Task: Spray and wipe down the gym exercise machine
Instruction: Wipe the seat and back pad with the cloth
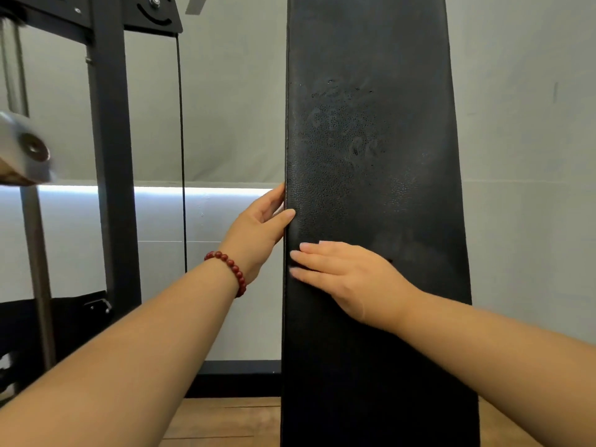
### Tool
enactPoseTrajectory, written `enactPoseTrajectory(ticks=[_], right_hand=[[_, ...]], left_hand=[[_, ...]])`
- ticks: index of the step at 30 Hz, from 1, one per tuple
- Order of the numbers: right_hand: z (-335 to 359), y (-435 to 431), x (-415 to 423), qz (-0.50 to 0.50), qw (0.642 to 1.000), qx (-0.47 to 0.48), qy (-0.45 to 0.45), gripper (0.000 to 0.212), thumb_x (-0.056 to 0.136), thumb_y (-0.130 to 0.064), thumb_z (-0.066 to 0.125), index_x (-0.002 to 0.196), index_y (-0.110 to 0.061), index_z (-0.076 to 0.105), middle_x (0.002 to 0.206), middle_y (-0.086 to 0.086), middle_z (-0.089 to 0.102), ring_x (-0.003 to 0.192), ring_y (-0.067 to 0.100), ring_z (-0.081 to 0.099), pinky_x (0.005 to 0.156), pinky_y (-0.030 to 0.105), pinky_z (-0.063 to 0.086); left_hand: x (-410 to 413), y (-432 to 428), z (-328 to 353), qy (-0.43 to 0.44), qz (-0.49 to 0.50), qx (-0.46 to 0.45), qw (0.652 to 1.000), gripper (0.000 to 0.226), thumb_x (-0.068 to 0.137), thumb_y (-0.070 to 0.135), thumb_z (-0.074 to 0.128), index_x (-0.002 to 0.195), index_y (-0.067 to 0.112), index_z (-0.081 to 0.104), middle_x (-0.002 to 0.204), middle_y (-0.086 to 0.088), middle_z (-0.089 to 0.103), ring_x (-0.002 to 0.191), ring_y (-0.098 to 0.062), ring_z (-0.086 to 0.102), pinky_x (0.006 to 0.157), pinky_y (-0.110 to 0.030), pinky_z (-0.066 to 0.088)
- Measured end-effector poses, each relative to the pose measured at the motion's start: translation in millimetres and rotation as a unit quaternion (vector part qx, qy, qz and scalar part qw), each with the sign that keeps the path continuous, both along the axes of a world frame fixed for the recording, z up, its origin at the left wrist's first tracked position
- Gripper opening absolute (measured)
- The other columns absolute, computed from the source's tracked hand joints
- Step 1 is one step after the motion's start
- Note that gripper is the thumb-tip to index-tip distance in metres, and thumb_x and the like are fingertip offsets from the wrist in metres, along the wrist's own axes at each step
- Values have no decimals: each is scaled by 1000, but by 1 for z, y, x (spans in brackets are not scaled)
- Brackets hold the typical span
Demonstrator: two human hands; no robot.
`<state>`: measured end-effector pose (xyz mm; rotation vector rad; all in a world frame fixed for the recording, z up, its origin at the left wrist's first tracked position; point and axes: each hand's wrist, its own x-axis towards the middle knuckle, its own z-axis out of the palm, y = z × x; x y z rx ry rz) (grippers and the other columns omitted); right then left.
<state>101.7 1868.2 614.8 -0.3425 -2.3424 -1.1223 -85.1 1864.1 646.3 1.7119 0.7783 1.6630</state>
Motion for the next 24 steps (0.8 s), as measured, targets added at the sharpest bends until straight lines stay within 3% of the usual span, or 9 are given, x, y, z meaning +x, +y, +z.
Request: enactPoseTrajectory(ticks=[3,6,8,11,13,16,19,21,24], right_hand=[[17,4,-3,-23,999,25,42,40,88,-11,41,113,-9,72,122,11,68,113,29,65,97,35,47],[2,3,-14,-23,996,7,89,40,91,-8,39,112,-5,72,121,15,67,112,33,65,102,36,39],[-12,0,-12,-15,999,-7,41,45,100,-10,28,115,-3,70,124,15,66,115,32,63,106,37,35],[-2,-1,-2,-1,1000,8,-18,46,101,-12,27,115,-6,71,124,14,66,114,31,64,105,34,34],[11,2,-1,-9,999,22,32,39,92,-8,39,112,-5,72,121,16,68,110,33,66,101,33,39],[-3,3,-13,-23,992,8,121,39,91,-5,38,111,-2,72,120,18,67,111,36,65,100,41,46],[-25,-1,-13,-8,999,-11,42,49,101,-10,23,116,-1,69,124,16,65,116,33,62,104,41,39],[-20,-1,-4,0,1000,12,-28,45,98,-9,29,118,-3,69,125,14,65,117,31,62,105,39,38],[4,5,4,-14,999,37,8,40,96,-11,35,115,-4,71,123,16,66,114,34,64,102,37,38]], left_hand=[[2,-2,-1,1,-1,7,1000,48,100,-3,43,133,32,47,135,13,56,125,-4,53,100,-22,47],[0,-6,2,8,-27,-9,1000,50,99,-5,42,131,34,46,131,17,55,123,-2,54,97,-19,48],[-3,-8,3,20,-42,-23,999,55,98,-6,42,137,33,43,134,16,53,118,2,55,89,-14,49],[-5,-10,1,43,-47,-29,998,61,99,-6,42,147,30,36,145,13,47,130,-2,47,96,-15,46],[-4,-10,0,48,-39,-28,998,62,99,-5,42,149,31,33,145,15,45,135,-3,42,105,-20,42],[-4,-9,-3,51,-27,-22,998,62,100,-4,41,149,31,31,146,15,44,136,-4,41,112,-26,36],[-3,-10,-8,56,-23,-13,998,61,100,-4,40,143,39,33,142,17,47,136,-3,41,115,-29,32],[-1,-11,-13,61,-11,-9,998,61,100,-4,39,138,43,30,137,22,47,135,-1,41,116,-28,31],[-1,-9,-17,69,-6,-6,998,62,101,-5,38,139,43,29,136,24,47,132,2,43,115,-27,32]])
